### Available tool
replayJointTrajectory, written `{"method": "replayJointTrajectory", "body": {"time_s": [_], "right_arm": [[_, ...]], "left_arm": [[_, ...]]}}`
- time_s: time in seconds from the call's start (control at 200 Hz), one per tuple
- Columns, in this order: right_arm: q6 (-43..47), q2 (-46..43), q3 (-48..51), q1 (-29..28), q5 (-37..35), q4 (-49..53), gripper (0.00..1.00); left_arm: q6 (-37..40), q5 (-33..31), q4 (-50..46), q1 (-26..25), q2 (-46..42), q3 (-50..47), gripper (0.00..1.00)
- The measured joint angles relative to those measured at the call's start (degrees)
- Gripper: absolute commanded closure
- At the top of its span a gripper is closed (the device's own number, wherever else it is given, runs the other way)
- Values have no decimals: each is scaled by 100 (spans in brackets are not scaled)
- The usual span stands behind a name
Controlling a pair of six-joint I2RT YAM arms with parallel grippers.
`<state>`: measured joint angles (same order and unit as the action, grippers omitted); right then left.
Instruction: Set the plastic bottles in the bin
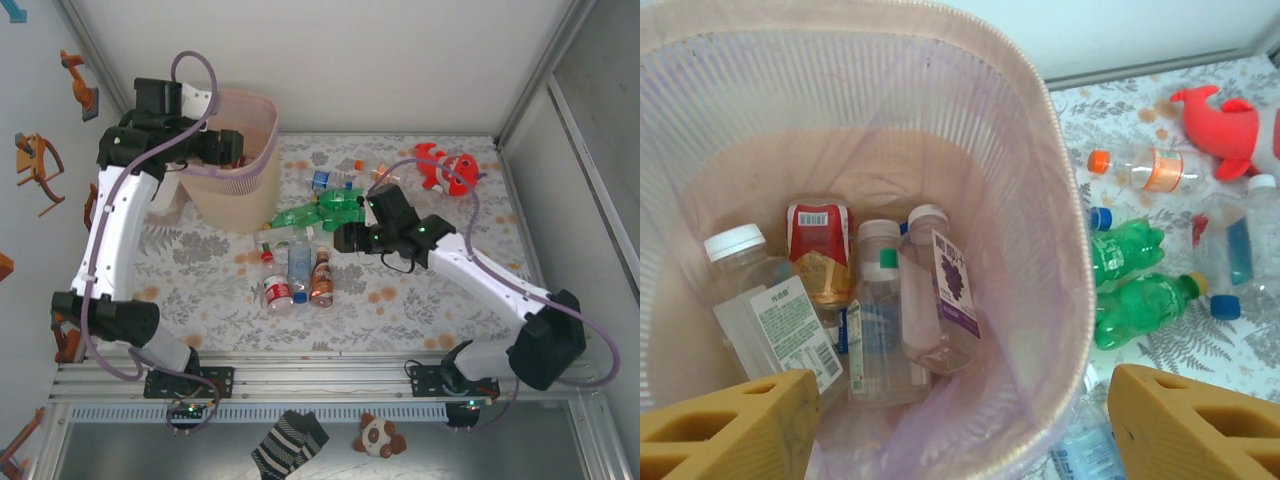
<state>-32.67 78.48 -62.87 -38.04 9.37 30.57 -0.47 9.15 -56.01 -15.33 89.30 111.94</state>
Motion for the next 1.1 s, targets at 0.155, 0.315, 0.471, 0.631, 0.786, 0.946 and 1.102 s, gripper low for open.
{"method": "replayJointTrajectory", "body": {"time_s": [0.155,0.315,0.471,0.631,0.786,0.946,1.102], "right_arm": [[-208,680,-203,-2,28,20,28],[-315,1139,-297,-4,203,-92,30],[-446,1635,-380,-4,463,-339,31],[-560,2103,-450,-4,625,-509,39],[-688,2433,-472,-4,765,-662,43],[-813,2800,-514,-4,920,-903,45],[-879,3069,-553,-4,1019,-1005,46]], "left_arm": [[-144,208,922,0,-894,-1283,23],[-306,470,1862,0,-1829,-2507,22],[-426,715,2538,0,-2441,-3147,21],[-479,841,2865,0,-2861,-3440,21],[-503,916,3012,0,-3150,-3600,21],[-549,1001,3143,0,-3257,-3724,21],[-588,1023,3193,0,-3246,-3751,21]]}}
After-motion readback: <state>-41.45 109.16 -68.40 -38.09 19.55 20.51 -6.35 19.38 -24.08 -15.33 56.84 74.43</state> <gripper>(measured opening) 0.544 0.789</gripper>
